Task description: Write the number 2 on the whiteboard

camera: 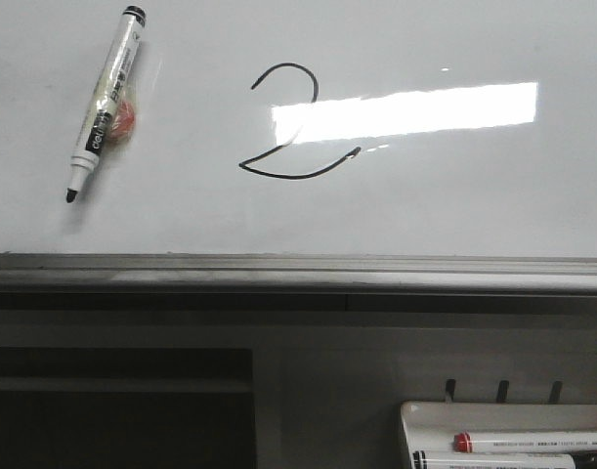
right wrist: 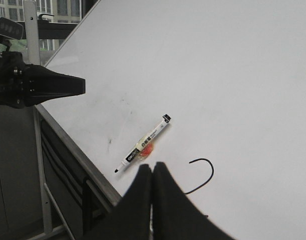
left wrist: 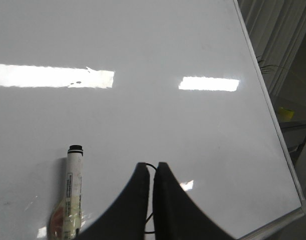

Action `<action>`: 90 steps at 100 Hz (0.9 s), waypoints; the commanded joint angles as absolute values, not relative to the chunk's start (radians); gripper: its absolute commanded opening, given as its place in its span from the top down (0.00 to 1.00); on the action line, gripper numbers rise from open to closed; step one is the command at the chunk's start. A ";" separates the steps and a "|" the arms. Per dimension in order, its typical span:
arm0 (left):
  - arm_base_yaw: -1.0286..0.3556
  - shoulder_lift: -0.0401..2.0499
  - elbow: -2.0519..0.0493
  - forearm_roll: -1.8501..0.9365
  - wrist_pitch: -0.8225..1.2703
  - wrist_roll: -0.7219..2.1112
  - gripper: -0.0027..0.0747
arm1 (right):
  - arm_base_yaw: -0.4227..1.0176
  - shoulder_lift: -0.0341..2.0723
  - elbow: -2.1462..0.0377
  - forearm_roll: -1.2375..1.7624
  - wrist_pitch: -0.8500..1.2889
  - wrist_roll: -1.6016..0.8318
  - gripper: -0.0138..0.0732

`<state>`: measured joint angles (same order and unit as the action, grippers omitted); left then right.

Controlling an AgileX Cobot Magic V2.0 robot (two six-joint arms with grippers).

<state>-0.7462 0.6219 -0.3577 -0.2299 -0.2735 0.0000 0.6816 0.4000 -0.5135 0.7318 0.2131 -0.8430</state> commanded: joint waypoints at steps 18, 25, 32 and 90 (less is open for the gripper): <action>-0.745 0.528 -0.293 -0.162 -0.339 0.000 0.99 | 0.678 0.233 -0.382 0.736 0.136 -0.841 0.92; -0.745 0.528 -0.294 -0.155 -0.337 0.000 0.99 | 0.678 0.224 -0.370 0.736 0.141 -0.841 0.92; -0.745 0.528 -0.294 -0.155 -0.342 0.000 0.99 | 0.678 0.224 -0.370 0.736 0.141 -0.841 0.92; -0.745 0.528 -0.294 -0.155 -0.343 0.000 0.99 | 0.678 0.224 -0.370 0.736 0.141 -0.841 0.92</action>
